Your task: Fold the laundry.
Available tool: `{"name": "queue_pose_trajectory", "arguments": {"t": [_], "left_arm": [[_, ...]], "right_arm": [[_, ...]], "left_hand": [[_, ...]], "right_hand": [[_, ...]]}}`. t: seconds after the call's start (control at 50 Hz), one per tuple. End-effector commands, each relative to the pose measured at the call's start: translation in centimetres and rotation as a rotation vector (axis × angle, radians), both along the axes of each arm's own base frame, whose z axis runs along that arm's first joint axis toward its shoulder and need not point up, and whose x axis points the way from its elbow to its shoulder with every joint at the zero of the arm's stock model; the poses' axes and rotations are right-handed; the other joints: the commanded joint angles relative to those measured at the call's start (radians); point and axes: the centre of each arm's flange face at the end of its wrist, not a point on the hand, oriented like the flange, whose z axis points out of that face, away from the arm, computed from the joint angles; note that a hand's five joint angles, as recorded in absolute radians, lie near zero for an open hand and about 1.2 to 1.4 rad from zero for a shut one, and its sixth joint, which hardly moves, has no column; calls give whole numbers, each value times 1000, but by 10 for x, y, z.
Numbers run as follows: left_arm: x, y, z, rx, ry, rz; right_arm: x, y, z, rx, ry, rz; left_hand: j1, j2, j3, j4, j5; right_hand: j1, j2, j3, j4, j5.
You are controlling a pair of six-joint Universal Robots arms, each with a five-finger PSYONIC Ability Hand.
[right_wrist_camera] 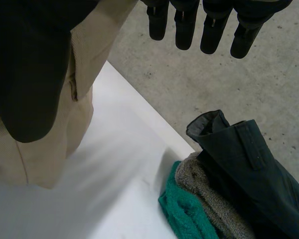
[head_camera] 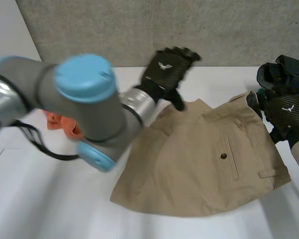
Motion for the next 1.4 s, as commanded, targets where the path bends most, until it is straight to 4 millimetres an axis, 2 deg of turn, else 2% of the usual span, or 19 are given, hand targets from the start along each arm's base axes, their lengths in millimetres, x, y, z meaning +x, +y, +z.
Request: {"name": "queue_pose_trajectory", "arguments": {"t": [0.02, 0.1, 0.28, 0.36, 0.46, 0.54, 0.56, 0.62, 0.7, 0.76, 0.78, 0.84, 0.92, 0.94, 1.0, 1.02, 1.12, 1.2, 1.4], "left_arm": [[70, -38, 16, -51, -99, 196], [118, -67, -20, -60, -301, 316], [174, -114, -94, -71, -657, 415], [185, -128, -122, -75, -761, 413], [188, -140, -133, -73, -777, 420], [189, -148, -141, -71, -775, 426], [189, -153, -142, -77, -770, 432], [191, -161, -140, -91, -758, 459], [203, -184, -116, -174, -692, 590], [225, -208, -86, -259, -576, 836], [245, -220, -59, -328, -500, 993], [276, -234, -21, -423, -397, 1192], [293, -242, -17, -454, -396, 1254], [289, -242, -26, -444, -430, 1225], [280, -238, -40, -417, -475, 1166], [272, -232, -50, -392, -498, 1122], [239, -206, -70, -337, -538, 988], [218, -177, -61, -325, -542, 923], [162, -69, -52, -232, -535, 646]], "right_arm": [[1, 2, -3, 11, 0, 10], [2, 3, -3, 14, -1, 15], [3, 5, -8, 30, 1, 19], [4, 6, -10, 38, 1, 26], [5, 7, -11, 41, 2, 29], [5, 7, -11, 41, 2, 29], [5, 7, -11, 41, 2, 29], [5, 7, -11, 41, 3, 29], [5, 7, -11, 42, 3, 27], [5, 7, -12, 44, 4, 27], [5, 7, -11, 42, 4, 27], [5, 7, -12, 44, 4, 27], [6, 9, -13, 47, 7, 29], [6, 9, -13, 47, 7, 29], [8, 11, -14, 50, 9, 38], [9, 11, -14, 50, 7, 40], [9, 11, -13, 49, 7, 41], [9, 12, -14, 50, 7, 43], [6, 11, 0, 37, 10, 36]], "left_hand": [[-26, -17, -20, -11, -7], [-9, 1, -2, 7, 11], [-14, -5, -8, 1, 5], [-14, -5, -8, 1, 5], [6, 16, 12, 21, 25], [220, 229, 226, 235, 239], [470, 480, 476, 486, 490], [1137, 1146, 1143, 1152, 1156], [1139, 1149, 1145, 1154, 1158], [1139, 1149, 1145, 1154, 1158], [1139, 1149, 1145, 1154, 1158], [1139, 1149, 1145, 1154, 1158], [1139, 1149, 1145, 1154, 1158], [985, 995, 991, 1001, 1005], [76, 86, 83, 92, 96], [-83, -73, -77, -67, -64], [-82, -72, -76, -67, -63], [-82, -72, -76, -67, -63], [-82, -72, -76, -67, -63]], "right_hand": [[-59, -42, -40, -39, -50], [-59, -42, -40, -39, -50], [-59, -42, -40, -39, -50], [-59, -42, -40, -39, -50], [-59, -42, -40, -39, -50], [-59, -42, -40, -39, -50], [-59, -42, -40, -39, -50], [-59, -42, -40, -39, -50], [-59, -42, -40, -39, -50], [-59, -42, -40, -39, -50], [-59, -42, -40, -39, -50], [-59, -42, -40, -39, -50], [-59, -42, -40, -39, -50], [-59, -42, -40, -39, -50], [-59, -42, -40, -39, -50], [-59, -42, -40, -39, -50], [-59, -42, -40, -39, -50], [-59, -42, -40, -39, -50], [-59, -42, -40, -39, -50]]}}
